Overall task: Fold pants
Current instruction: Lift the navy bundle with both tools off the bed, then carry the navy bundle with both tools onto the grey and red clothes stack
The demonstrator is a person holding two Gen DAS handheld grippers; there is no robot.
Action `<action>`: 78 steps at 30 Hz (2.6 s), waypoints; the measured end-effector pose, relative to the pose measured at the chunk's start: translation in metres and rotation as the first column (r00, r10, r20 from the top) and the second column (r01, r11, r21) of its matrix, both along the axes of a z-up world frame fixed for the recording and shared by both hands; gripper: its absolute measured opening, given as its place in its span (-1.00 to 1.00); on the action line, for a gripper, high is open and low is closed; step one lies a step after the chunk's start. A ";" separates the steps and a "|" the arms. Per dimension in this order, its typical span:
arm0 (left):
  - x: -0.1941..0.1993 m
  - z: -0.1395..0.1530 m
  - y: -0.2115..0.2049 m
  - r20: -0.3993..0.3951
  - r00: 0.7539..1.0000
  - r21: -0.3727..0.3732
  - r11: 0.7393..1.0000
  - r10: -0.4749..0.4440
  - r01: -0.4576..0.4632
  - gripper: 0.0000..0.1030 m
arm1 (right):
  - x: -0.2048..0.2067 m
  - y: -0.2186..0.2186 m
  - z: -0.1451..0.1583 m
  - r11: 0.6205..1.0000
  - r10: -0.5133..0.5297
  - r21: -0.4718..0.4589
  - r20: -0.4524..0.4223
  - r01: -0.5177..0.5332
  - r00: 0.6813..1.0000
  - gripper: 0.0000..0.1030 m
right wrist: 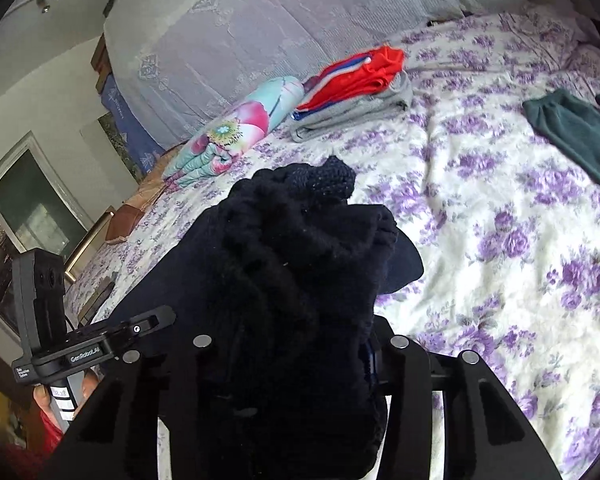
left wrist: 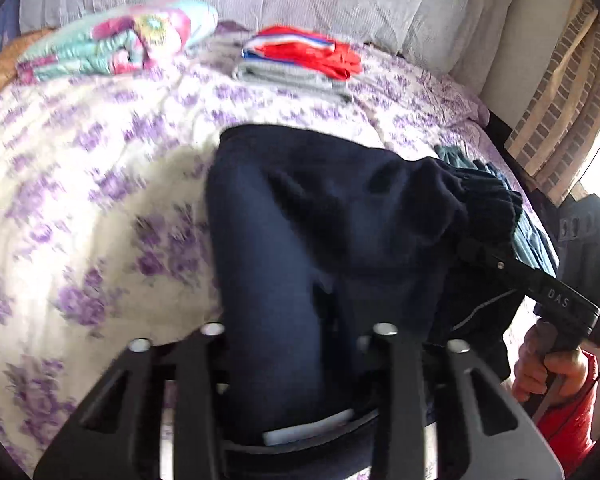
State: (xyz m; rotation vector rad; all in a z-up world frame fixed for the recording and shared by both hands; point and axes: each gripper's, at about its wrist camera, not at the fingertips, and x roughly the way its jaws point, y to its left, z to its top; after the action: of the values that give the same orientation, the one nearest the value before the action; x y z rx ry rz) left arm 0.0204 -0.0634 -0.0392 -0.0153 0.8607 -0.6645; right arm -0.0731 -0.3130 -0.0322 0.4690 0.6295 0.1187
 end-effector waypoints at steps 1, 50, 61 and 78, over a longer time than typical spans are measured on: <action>0.000 0.006 0.002 0.007 1.000 -0.013 1.000 -0.002 0.002 -0.58 | -0.002 0.001 0.008 1.000 0.007 -0.007 0.018 -0.007 1.000 -0.15; 0.091 0.156 -0.088 0.560 0.828 0.127 0.985 0.027 -0.118 -0.61 | 0.127 -0.058 0.157 0.985 -0.047 -0.146 0.296 0.094 0.954 -0.15; 0.240 0.186 -0.154 0.573 0.818 0.138 0.976 0.058 -0.166 -0.61 | 0.267 -0.101 0.179 0.966 -0.105 -0.184 0.358 0.181 0.928 -0.16; 0.420 0.109 -0.220 0.292 0.944 0.143 0.969 0.152 -0.201 -0.61 | 0.438 -0.159 0.078 0.931 -0.243 -0.258 0.085 0.257 0.966 -0.10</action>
State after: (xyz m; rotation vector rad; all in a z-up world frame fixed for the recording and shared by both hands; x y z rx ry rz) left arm 0.4402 -0.2830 0.0701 0.1515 0.6317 -0.4091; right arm 0.3648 -0.4725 0.0456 0.2803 0.5209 -0.1951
